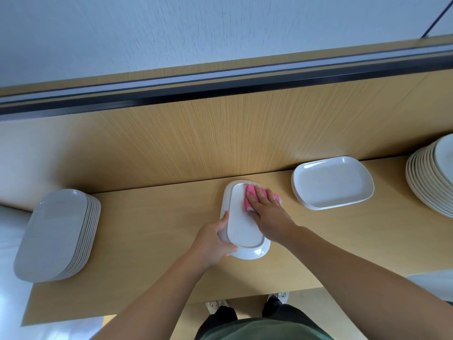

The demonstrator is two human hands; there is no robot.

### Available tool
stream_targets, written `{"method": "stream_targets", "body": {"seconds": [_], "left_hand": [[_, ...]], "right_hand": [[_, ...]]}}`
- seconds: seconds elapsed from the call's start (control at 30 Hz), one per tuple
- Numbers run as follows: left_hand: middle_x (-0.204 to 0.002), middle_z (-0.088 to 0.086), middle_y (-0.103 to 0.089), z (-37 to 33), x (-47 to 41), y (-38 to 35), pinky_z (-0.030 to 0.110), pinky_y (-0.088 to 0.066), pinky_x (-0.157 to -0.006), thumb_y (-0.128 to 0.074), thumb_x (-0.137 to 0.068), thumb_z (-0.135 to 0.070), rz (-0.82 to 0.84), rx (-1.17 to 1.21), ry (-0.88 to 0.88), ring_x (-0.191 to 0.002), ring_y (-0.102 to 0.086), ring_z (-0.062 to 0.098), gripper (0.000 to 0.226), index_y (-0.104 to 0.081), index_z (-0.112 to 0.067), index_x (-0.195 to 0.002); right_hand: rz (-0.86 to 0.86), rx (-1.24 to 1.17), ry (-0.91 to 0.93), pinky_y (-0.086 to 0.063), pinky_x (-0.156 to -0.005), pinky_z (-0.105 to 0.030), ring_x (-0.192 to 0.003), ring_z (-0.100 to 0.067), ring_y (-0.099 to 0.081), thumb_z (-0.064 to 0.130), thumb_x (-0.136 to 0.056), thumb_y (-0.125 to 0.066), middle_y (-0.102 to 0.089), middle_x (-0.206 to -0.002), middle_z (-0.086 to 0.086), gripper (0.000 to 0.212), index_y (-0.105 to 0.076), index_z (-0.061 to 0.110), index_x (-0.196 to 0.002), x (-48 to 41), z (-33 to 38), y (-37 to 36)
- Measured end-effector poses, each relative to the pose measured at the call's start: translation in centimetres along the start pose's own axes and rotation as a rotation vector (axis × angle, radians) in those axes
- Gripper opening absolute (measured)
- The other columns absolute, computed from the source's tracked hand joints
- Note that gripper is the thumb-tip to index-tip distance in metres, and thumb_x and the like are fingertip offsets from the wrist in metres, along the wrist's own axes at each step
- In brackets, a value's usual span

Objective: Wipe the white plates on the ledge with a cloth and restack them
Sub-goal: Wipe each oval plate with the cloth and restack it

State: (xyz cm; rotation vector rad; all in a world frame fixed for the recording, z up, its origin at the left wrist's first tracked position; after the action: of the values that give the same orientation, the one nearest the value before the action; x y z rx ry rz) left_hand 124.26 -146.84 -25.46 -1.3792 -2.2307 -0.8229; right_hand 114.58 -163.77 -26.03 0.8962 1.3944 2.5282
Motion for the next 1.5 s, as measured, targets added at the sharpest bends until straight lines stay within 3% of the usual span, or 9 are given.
{"method": "stream_targets", "body": {"seconds": [0.37, 0.53, 0.7, 0.87, 1.0, 1.1, 1.23, 1.4, 1.5], "left_hand": [[-0.135, 0.001, -0.055, 0.4, -0.3, 0.2, 0.035, -0.057, -0.086, -0.083, -0.065, -0.005, -0.018, -0.019, 0.017, -0.118, -0.057, 0.020, 0.101, -0.031, -0.023, -0.149], [-0.132, 0.001, -0.058, 0.2, -0.3, 0.4, 0.034, -0.056, -0.088, -0.083, -0.065, -0.005, -0.021, -0.021, 0.015, -0.115, -0.058, 0.020, 0.100, -0.031, -0.024, -0.148], [-0.127, 0.005, -0.061, 0.2, -0.2, 0.4, 0.028, -0.057, -0.082, -0.082, -0.066, -0.002, -0.021, -0.012, -0.002, -0.109, -0.061, 0.019, 0.099, -0.031, -0.021, -0.149], [-0.125, 0.017, -0.061, 0.0, -0.2, 0.5, 0.021, -0.055, -0.069, -0.080, -0.066, 0.003, -0.026, -0.023, -0.032, -0.102, -0.064, 0.019, 0.095, -0.036, -0.020, -0.148], [-0.130, 0.005, -0.060, -0.2, 0.0, 0.5, 0.031, -0.058, -0.080, -0.083, -0.064, -0.006, -0.016, -0.057, -0.044, -0.109, -0.063, 0.021, 0.099, -0.034, -0.023, -0.149], [-0.130, -0.001, -0.058, -0.6, 0.2, 0.6, 0.021, -0.056, -0.074, -0.084, -0.066, -0.006, -0.015, -0.048, -0.018, -0.102, -0.063, 0.014, 0.099, -0.031, -0.023, -0.148], [-0.123, -0.002, -0.062, -1.0, 0.3, 0.6, 0.027, -0.057, -0.080, -0.087, -0.064, -0.010, -0.021, -0.053, -0.031, -0.103, -0.063, 0.014, 0.103, -0.032, -0.021, -0.149], [-0.114, 0.006, -0.064, -1.4, 0.5, 0.6, 0.020, -0.052, -0.063, -0.081, -0.068, 0.001, -0.024, -0.041, -0.032, -0.077, -0.060, 0.008, 0.096, -0.033, -0.022, -0.148], [-0.114, 0.008, -0.061, -1.8, 0.6, 0.6, 0.016, -0.050, -0.060, -0.077, -0.071, 0.005, -0.024, -0.041, -0.032, -0.083, -0.058, 0.011, 0.094, -0.032, -0.022, -0.149]], "right_hand": [[0.014, 0.160, 0.148, 0.007, -0.119, -0.044, -0.150, -0.025, 0.010, 0.037, -0.106, -0.022, 0.007, -0.163, 0.004, 0.058, 0.008, 0.024, -0.154, -1.6, 0.7, 0.9], [0.013, 0.200, 0.271, 0.012, -0.117, -0.040, -0.150, -0.022, 0.010, 0.059, -0.081, 0.010, 0.003, -0.163, 0.005, 0.074, 0.012, 0.028, -0.148, -1.3, -0.2, 0.4], [0.026, 0.196, 0.405, 0.014, -0.117, -0.041, -0.149, -0.022, 0.010, 0.068, -0.081, 0.022, 0.001, -0.163, 0.007, 0.077, 0.008, 0.032, -0.148, -0.1, -0.2, -0.6], [0.055, 0.226, 0.496, 0.015, -0.118, -0.041, -0.147, -0.021, 0.017, 0.047, -0.093, -0.003, 0.008, -0.159, 0.013, 0.058, 0.005, 0.031, -0.148, 2.2, -0.2, -1.2], [0.081, 0.197, 0.536, 0.016, -0.117, -0.041, -0.146, -0.021, 0.015, 0.048, -0.093, -0.006, 0.006, -0.156, 0.014, 0.058, 0.000, 0.030, -0.148, 3.1, -0.5, -1.6], [0.091, 0.205, 0.573, 0.016, -0.117, -0.040, -0.147, -0.019, 0.011, 0.045, -0.096, -0.011, -0.002, -0.158, 0.011, 0.058, -0.007, 0.028, -0.151, 3.6, -0.6, -1.7], [0.087, 0.201, 0.600, 0.021, -0.113, -0.031, -0.145, -0.012, 0.013, 0.038, -0.100, -0.024, -0.009, -0.160, 0.010, 0.056, -0.014, 0.027, -0.154, 4.5, -0.8, -1.8], [0.053, 0.161, 0.616, 0.018, -0.114, -0.032, -0.146, -0.012, 0.005, 0.028, -0.102, -0.036, -0.010, -0.156, 0.013, 0.053, -0.014, 0.028, -0.150, 5.1, -2.0, -2.4], [0.047, 0.119, 0.599, 0.012, -0.117, -0.032, -0.147, -0.012, 0.000, 0.015, -0.102, -0.043, -0.017, -0.157, 0.011, 0.053, -0.022, 0.027, -0.150, 5.3, -2.8, -2.4]]}}
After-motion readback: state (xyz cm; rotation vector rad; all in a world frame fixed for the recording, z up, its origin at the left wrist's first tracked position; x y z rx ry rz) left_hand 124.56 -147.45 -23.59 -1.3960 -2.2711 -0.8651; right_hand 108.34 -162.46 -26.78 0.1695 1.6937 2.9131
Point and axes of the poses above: each hand's wrist, its own x-axis away from the middle knuckle, its own y-axis out of the back of the hand, z = x × y, the point moved 1 cm from there along -x, towards the middle knuckle
